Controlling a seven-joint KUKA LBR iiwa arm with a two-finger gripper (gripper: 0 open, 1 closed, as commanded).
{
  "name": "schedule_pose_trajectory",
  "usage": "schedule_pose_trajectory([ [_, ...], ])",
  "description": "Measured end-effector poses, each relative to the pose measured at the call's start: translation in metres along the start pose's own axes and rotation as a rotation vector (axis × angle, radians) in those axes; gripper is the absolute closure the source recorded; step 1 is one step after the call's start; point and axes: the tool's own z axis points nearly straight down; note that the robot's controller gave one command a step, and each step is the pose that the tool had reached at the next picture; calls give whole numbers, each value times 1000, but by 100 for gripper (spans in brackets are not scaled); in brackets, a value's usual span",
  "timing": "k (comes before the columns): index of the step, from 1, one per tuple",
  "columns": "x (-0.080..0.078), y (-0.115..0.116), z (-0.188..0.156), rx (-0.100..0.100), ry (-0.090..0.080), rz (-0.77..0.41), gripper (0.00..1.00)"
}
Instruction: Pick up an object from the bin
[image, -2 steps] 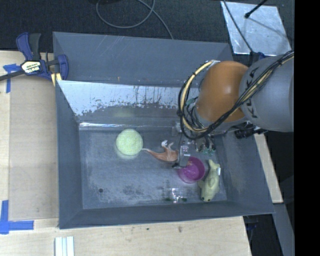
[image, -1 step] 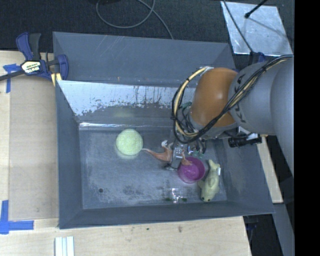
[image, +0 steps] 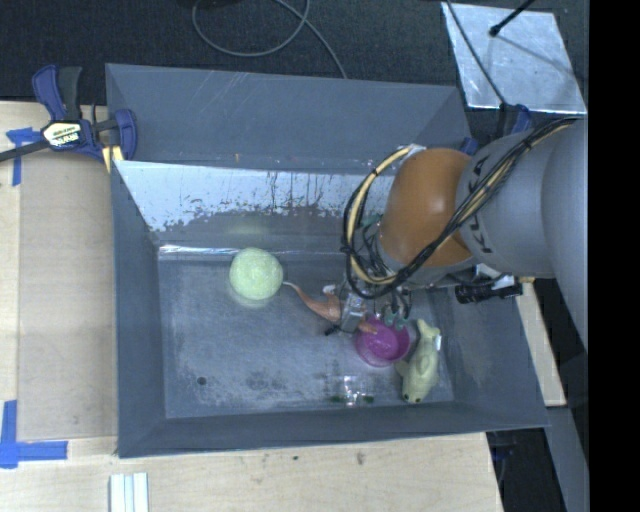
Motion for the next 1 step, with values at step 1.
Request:
schedule_pose_trajectory([
  [1,0,0,0,0,0,0,100],
])
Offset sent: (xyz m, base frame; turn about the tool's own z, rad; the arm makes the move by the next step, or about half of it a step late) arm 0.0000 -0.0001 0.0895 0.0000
